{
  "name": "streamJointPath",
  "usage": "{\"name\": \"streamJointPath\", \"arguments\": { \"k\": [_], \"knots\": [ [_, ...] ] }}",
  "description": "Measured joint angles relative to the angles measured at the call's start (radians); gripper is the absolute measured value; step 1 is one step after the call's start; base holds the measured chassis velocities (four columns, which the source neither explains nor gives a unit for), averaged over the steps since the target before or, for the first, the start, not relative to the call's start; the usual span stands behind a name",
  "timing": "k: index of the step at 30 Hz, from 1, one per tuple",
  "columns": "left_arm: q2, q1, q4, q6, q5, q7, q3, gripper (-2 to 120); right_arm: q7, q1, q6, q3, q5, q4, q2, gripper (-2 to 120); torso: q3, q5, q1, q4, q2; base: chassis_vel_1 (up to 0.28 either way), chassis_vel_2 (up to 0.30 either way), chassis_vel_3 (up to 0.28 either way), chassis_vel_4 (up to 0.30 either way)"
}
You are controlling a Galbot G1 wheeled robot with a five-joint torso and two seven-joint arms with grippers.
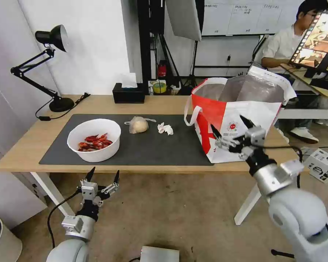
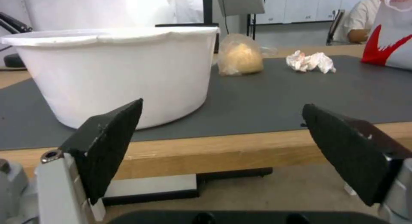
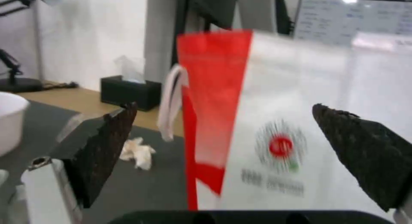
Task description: Pick up the trash from the table and place it into the takeout bag.
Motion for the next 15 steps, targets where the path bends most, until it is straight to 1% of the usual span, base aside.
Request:
{"name": "streamJointPath", "arguments": {
  "k": [2, 3, 5, 6, 8, 9, 12, 15],
  "knots": [
    [-0.003, 0.001, 0.001, -0.003, 0.0, 0.0, 0.0, 100, 0.028, -0.045, 0.056, -0.023, -0.036, -0.023, 0.024, 100, 0.0, 0.0, 0.0, 0.0, 0.0, 0.0, 0.0, 0.0, 0.0],
    [-0.003, 0.001, 0.001, -0.003, 0.0, 0.0, 0.0, 100, 0.028, -0.045, 0.056, -0.023, -0.036, -0.023, 0.024, 100, 0.0, 0.0, 0.0, 0.0, 0.0, 0.0, 0.0, 0.0, 0.0],
    [-0.006, 0.003, 0.001, -0.006, 0.001, 0.0, 0.0, 100, 0.054, -0.094, 0.115, -0.058, -0.084, -0.058, 0.062, 100, 0.0, 0.0, 0.0, 0.0, 0.0, 0.0, 0.0, 0.0, 0.0],
    [-0.006, 0.003, 0.001, -0.006, 0.001, 0.0, 0.0, 100, 0.054, -0.094, 0.115, -0.058, -0.084, -0.058, 0.062, 100, 0.0, 0.0, 0.0, 0.0, 0.0, 0.0, 0.0, 0.0, 0.0],
    [-0.007, 0.005, 0.002, -0.008, 0.001, 0.0, -0.002, 100, 0.066, -0.13, 0.168, -0.087, -0.126, -0.1, 0.096, 100, 0.0, -0.0001, 0.0, 0.0001, 0.0, 0.0, 0.0, 0.0, 0.0],
    [-0.007, 0.005, 0.002, -0.008, 0.001, 0.0, -0.002, 100, 0.066, -0.13, 0.168, -0.087, -0.126, -0.1, 0.096, 100, 0.0, -0.0001, 0.0, 0.0001, 0.0, 0.0, 0.0, 0.0, 0.0],
    [-0.008, 0.008, 0.004, -0.011, 0.001, 0.0, -0.005, 100, 0.071, -0.167, 0.218, -0.119, -0.153, -0.145, 0.122, 100, 0.0, -0.0001, 0.0, 0.0, 0.0, 0.0, 0.0, 0.0, 0.0],
    [-0.008, 0.008, 0.005, -0.013, 0.001, 0.0, -0.007, 100, 0.072, -0.181, 0.236, -0.135, -0.162, -0.168, 0.131, 100, 0.0, -0.0001, 0.0, 0.0001, 0.0, 0.0, 0.0, 0.0, 0.0]
  ]
}}
